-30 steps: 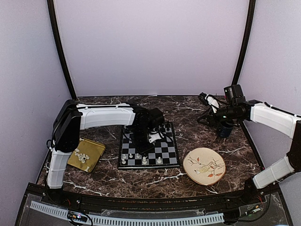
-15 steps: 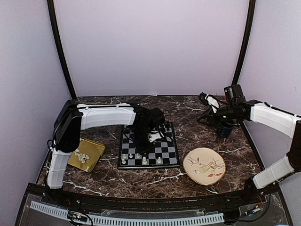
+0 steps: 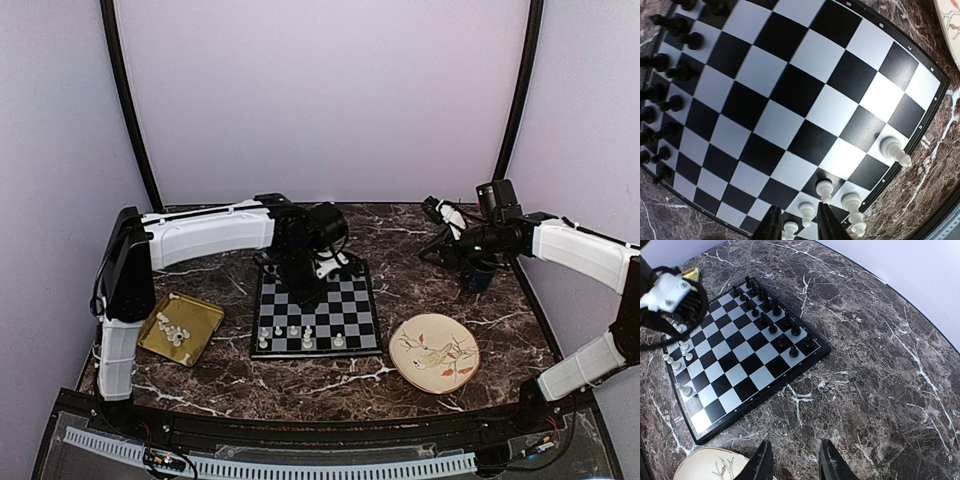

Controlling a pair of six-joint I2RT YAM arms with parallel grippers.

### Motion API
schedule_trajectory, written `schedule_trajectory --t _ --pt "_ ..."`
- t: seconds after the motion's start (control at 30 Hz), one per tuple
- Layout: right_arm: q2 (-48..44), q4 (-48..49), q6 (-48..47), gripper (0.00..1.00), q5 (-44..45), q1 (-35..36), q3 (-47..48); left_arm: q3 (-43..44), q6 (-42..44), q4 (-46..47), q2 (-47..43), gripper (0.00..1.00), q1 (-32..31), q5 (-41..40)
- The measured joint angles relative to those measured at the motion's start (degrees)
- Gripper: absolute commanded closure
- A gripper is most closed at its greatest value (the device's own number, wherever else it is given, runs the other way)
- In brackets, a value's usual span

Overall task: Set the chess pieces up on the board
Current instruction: Place the pawn on d2, then move the storage box to the center of the board.

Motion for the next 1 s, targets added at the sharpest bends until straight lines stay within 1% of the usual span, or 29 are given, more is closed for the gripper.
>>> schedule_trajectory --t 0.1,0.17,0.3,0.43,0.63,0.7,0.87,1.0 --pt "0.0 0.0 -0.02 0.68 0.0 0.0 0.0 -2.1 -1.57 0.61 -4.39 0.72 1.33 -1.05" --pt "0.0 0.02 -0.04 0.68 -0.02 0.0 0.0 -4.76 -3.32 1.25 -8.37 0.72 3.32 -1.64" --pt "0.0 0.04 -0.22 0.68 -0.11 0.0 0.0 -12.5 -7.61 2.67 -17.27 0.72 9.64 -4.9" --pt "0.0 0.07 -0.24 0.68 -0.15 0.0 0.0 -20.55 -11.89 3.19 -23.37 0.72 16.57 -8.07" --pt "0.0 0.17 -0.28 0.68 -0.15 0.0 0.0 -33.2 -16.96 3.48 -26.84 0.72 26.16 -9.94" --pt "0.0 0.2 -0.42 0.68 -0.17 0.0 0.0 -35.87 -17.97 3.91 -27.32 0.7 29.0 -10.49" --pt "0.04 0.2 -0.52 0.68 -0.17 0.0 0.0 -40.22 -18.95 6.19 -28.5 0.65 35.21 -10.54" --pt "0.04 0.2 -0.72 0.68 -0.17 0.0 -0.02 -40.89 -18.36 9.07 -28.39 0.63 36.68 -10.51"
